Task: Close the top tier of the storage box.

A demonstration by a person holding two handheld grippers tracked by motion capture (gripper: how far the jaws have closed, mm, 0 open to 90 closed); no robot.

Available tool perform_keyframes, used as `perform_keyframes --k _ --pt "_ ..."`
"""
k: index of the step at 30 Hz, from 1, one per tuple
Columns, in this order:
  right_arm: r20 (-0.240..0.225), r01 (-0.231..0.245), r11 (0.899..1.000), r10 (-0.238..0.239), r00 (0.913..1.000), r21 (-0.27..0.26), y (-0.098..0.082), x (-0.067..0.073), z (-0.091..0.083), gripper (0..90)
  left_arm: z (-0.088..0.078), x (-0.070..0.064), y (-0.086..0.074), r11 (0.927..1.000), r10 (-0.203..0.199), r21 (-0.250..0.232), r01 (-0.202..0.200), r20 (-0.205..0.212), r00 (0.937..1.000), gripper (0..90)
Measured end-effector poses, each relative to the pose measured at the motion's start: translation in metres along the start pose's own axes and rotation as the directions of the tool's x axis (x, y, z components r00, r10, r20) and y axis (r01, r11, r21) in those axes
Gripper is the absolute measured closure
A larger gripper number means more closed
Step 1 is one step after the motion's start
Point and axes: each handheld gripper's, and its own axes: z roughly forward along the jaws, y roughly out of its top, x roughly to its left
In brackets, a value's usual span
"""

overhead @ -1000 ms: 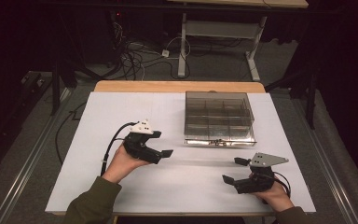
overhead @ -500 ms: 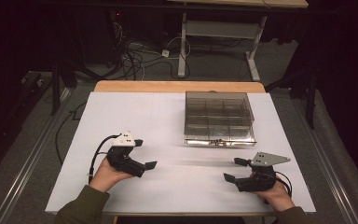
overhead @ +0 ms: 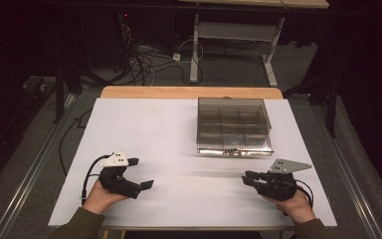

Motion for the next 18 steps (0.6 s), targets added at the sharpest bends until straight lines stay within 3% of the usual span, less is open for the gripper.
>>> perform_keyframes --k 6,18 --pt "0.026 0.009 1.000 -0.009 0.9996 0.001 0.005 -0.006 -0.002 90.0 -0.001 -0.001 -0.007 0.9999 -0.004 0.016 0.005 -0.008 1.0000 0.0" --pt "0.053 0.015 1.000 -0.015 0.9985 -0.010 0.022 -0.020 -0.002 90.0 0.001 -0.001 -0.010 0.9995 0.003 0.030 -0.003 -0.010 1.0000 0.0"
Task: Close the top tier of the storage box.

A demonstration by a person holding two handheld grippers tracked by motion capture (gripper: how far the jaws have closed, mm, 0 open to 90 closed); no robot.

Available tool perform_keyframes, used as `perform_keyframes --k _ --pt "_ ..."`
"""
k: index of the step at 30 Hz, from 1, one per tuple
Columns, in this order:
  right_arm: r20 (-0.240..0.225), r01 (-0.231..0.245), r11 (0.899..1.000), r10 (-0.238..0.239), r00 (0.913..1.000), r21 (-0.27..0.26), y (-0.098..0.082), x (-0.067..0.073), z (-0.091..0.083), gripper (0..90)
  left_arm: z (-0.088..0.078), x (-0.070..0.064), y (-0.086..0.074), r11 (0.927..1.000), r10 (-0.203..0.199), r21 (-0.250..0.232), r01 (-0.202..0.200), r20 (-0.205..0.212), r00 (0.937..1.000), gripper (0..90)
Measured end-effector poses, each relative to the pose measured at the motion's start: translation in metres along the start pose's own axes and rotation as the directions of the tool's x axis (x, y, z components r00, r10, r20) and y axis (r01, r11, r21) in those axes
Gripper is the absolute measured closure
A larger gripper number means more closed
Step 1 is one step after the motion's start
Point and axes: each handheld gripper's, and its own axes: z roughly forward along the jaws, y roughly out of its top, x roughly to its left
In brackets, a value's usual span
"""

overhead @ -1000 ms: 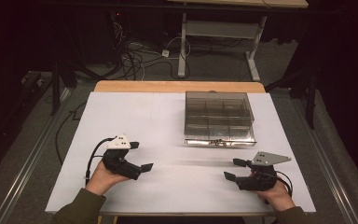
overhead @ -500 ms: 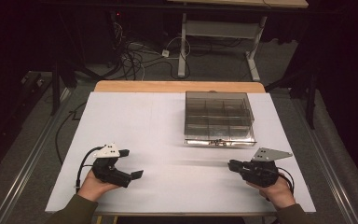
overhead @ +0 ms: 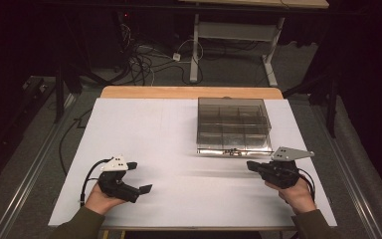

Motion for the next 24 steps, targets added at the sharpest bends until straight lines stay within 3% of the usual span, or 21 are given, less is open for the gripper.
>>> perform_keyframes --k 24 --pt "0.043 0.001 1.000 -0.002 0.9991 0.006 0.018 -0.016 0.017 90.0 0.001 0.002 -0.003 0.9999 -0.012 0.001 0.012 0.004 0.9999 0.0"
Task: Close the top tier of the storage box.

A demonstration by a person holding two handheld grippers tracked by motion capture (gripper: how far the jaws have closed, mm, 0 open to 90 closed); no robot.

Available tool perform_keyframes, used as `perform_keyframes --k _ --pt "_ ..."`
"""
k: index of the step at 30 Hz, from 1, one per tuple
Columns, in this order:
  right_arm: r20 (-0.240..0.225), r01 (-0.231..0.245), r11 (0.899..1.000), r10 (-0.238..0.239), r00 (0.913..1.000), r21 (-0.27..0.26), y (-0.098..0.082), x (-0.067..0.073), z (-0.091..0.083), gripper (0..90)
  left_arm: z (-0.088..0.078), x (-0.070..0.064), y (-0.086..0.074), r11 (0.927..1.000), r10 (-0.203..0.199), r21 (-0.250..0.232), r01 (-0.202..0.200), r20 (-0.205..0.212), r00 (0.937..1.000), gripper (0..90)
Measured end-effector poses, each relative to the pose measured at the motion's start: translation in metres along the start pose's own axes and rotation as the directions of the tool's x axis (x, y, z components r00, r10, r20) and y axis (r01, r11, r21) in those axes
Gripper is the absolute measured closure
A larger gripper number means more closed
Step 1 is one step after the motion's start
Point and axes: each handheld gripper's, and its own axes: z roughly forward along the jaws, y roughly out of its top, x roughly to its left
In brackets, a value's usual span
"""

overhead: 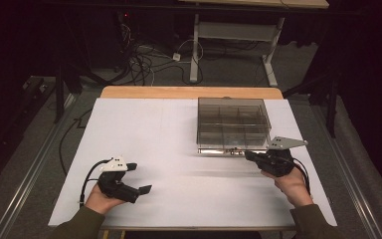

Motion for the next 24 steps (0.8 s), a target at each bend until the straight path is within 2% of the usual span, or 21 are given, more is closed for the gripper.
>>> perform_keyframes --k 14,24 --pt "0.020 0.003 1.000 -0.003 0.9998 -0.004 0.011 -0.005 0.009 90.0 0.000 0.001 0.000 0.9999 -0.007 -0.009 0.007 0.002 1.0000 0.0" --pt "0.042 -0.020 1.000 0.021 0.9989 -0.018 0.018 -0.014 0.014 90.0 0.002 0.001 0.000 0.9999 -0.011 -0.003 0.012 0.005 0.9999 0.0"
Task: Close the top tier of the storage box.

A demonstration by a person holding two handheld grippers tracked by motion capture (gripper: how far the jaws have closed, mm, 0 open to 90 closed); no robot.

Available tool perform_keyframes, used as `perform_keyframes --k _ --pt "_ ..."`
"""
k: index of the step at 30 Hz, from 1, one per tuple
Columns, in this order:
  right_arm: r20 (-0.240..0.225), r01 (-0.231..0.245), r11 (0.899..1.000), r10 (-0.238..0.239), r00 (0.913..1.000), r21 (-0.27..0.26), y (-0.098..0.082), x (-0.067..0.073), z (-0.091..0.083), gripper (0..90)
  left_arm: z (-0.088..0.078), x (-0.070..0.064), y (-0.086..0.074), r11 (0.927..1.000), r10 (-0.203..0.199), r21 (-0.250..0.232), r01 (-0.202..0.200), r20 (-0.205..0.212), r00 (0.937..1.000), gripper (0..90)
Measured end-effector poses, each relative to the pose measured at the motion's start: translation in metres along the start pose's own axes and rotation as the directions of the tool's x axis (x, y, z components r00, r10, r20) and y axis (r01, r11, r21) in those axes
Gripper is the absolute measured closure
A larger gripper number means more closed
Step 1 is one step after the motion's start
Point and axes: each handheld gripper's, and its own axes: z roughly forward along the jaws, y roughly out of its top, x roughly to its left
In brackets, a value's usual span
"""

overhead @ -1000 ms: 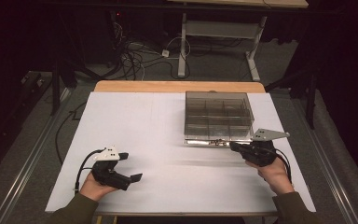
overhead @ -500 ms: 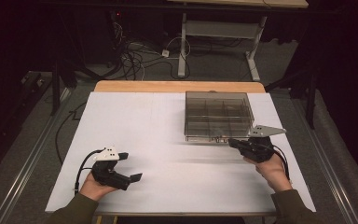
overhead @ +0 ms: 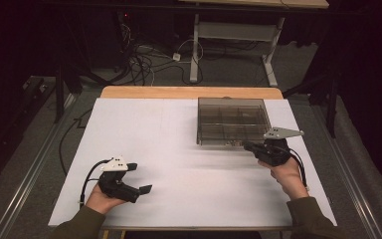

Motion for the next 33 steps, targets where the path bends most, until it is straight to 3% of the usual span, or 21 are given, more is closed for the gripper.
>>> perform_keyframes --k 21,33 --pt "0.021 0.000 1.000 0.000 0.9998 -0.022 0.016 -0.010 0.013 90.0 0.001 0.000 -0.002 1.0000 -0.001 0.007 0.001 -0.003 1.0000 0.0" --pt "0.032 -0.019 0.999 0.020 0.9993 -0.033 0.016 -0.017 0.021 90.0 0.001 -0.001 -0.002 1.0000 0.004 0.008 -0.004 0.002 1.0000 0.0"
